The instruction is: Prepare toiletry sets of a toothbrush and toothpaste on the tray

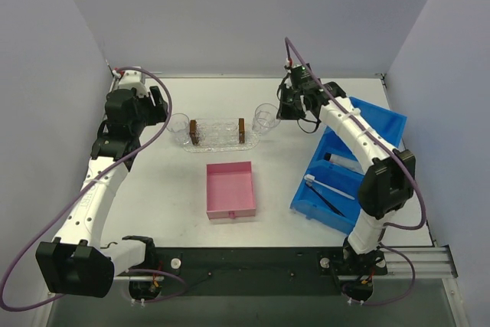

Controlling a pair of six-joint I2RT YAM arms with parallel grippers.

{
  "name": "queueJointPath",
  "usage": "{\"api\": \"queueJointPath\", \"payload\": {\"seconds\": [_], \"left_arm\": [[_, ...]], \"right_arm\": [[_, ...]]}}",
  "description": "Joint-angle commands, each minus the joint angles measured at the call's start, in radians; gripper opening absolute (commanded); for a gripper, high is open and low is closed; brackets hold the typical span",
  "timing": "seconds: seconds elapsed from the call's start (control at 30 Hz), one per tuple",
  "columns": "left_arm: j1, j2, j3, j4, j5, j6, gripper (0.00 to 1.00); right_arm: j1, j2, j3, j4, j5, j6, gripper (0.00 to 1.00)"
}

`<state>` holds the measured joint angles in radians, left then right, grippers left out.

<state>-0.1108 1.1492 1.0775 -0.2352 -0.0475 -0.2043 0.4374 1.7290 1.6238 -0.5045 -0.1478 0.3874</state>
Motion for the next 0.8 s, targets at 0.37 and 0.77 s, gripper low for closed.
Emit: {"api": "queueJointPath", "payload": {"seconds": [0.37, 0.77], "left_arm": [[-0.007, -0.025, -0.001, 0.034, 0.001, 0.008, 0.69], [-0.010, -0.020, -0.004, 0.033, -0.003, 0.009, 0.69]], "right_arm": [[0.044, 0.228, 0.163, 0.000, 0.180, 0.037, 0.00], [0.069, 0.299, 0.189, 0.000, 0.240, 0.042, 0.00]]}}
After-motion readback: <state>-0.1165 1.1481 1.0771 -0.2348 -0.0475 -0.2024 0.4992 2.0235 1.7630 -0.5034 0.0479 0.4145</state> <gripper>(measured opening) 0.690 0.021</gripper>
